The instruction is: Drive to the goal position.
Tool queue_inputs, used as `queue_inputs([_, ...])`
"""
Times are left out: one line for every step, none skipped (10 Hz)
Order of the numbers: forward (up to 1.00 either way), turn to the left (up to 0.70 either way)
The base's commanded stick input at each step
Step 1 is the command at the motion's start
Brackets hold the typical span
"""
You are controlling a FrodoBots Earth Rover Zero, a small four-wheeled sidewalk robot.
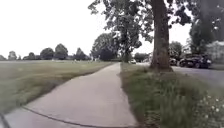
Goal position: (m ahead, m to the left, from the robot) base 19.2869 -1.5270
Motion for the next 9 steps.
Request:
queue_inputs([0.70, 0.00])
queue_inputs([0.70, 0.00])
queue_inputs([0.70, 0.00])
queue_inputs([0.70, 0.00])
queue_inputs([0.70, 0.00])
queue_inputs([0.70, 0.00])
queue_inputs([0.70, 0.00])
queue_inputs([0.70, 0.00])
queue_inputs([0.70, 0.00])
